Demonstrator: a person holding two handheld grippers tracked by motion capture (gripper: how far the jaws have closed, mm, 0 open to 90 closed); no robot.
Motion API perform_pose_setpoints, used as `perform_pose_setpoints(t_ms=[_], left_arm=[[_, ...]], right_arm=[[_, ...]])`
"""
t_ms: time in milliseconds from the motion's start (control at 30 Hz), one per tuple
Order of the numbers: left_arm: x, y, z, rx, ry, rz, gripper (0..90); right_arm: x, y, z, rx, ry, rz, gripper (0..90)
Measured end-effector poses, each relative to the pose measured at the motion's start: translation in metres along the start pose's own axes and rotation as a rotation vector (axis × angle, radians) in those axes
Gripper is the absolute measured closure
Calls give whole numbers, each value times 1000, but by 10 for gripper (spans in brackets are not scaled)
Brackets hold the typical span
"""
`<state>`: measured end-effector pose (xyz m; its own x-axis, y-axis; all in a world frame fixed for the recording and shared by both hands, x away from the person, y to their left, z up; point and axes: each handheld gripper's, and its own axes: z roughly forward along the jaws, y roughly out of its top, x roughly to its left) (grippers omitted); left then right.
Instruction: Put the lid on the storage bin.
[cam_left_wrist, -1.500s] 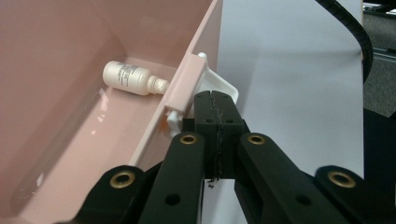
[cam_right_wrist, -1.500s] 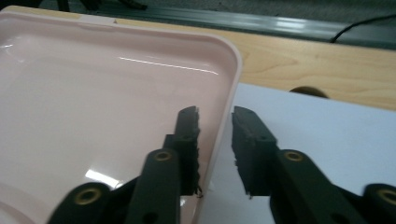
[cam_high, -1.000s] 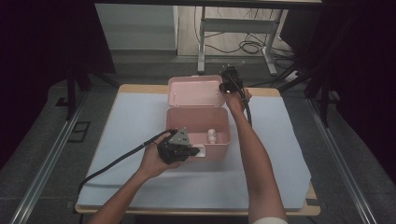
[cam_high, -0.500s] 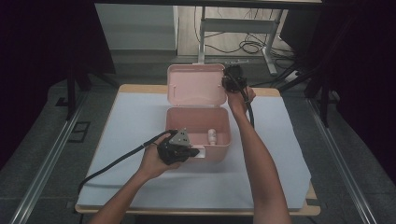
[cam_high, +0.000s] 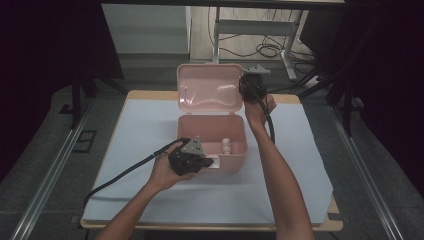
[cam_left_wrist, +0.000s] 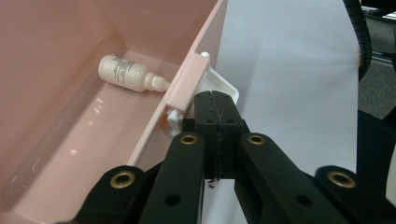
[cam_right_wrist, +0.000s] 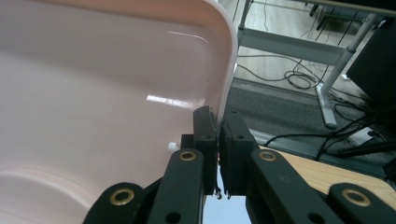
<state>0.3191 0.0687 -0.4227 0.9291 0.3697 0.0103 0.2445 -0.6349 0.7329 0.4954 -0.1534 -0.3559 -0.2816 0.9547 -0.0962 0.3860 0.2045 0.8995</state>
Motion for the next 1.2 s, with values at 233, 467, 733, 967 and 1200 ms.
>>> perform_pose_setpoints(t_ms=[233, 467, 733, 967, 1200], left_arm=[[0, 0, 0, -3, -1, -3, 900], [0, 0, 0, 2, 0, -2, 900], [0, 0, 0, 1, -2, -1, 900], [0, 0, 0, 0, -1, 1, 900], [0, 0, 0, -2, 1, -4, 900]], right_arm=[[2, -4, -13, -55, 3, 1, 869], [4, -10, -26, -111, -1, 7, 875], [9, -20, -37, -179, -16, 7, 878], [13, -32, -51, -246, -31, -1, 879], [13, -44, -65, -284, -14, -2, 880]])
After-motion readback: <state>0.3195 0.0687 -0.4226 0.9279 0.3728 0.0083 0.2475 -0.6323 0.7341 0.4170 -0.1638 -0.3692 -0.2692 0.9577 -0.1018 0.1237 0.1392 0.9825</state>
